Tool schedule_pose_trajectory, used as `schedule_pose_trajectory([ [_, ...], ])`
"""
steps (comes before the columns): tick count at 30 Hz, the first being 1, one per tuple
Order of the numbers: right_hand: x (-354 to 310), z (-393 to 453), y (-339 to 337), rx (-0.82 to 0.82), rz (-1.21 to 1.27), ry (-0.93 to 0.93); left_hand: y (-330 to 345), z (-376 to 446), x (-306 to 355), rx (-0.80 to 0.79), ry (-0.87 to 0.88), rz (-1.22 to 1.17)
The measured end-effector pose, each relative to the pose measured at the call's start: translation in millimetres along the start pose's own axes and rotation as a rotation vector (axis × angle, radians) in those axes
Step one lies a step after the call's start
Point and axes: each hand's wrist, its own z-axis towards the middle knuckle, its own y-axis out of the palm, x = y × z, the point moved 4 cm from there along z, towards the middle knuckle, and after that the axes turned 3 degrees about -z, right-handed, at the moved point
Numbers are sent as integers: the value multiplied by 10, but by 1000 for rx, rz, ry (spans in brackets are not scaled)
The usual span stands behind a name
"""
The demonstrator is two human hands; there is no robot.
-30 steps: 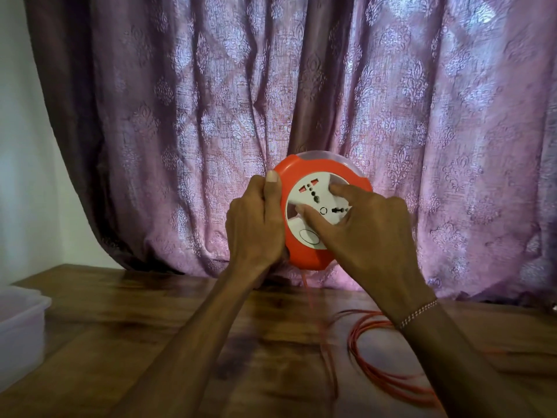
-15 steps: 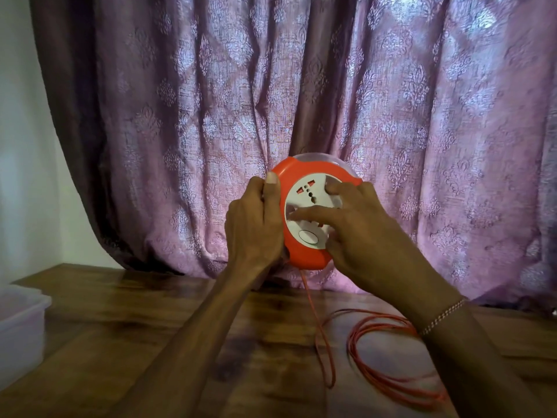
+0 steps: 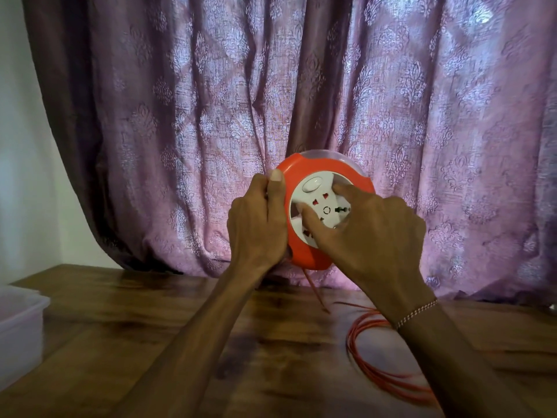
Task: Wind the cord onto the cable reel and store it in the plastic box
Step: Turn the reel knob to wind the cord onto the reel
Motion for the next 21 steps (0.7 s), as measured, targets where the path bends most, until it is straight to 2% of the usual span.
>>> schedule_pose_trajectory([
  [3,7,30,-50,46,18,-52,-7,-3,6,3,-10,-22],
  [7,43,89,-120,33,176,-158,-23,7,-17,33,-29,-41],
  [9,54,108,-115,-34,209,-254,-26,10,-38,38,-31,-37],
  [13,22,86,-52,-326,219,-402,-19,10,-69,30,-36,-44],
  [17,-49,55,-38,-398,138,-423,-31,16,-98,41,-43,-62],
  [21,-69,52,0,-404,71,-456,-40,39,-109,47,-53,-59],
])
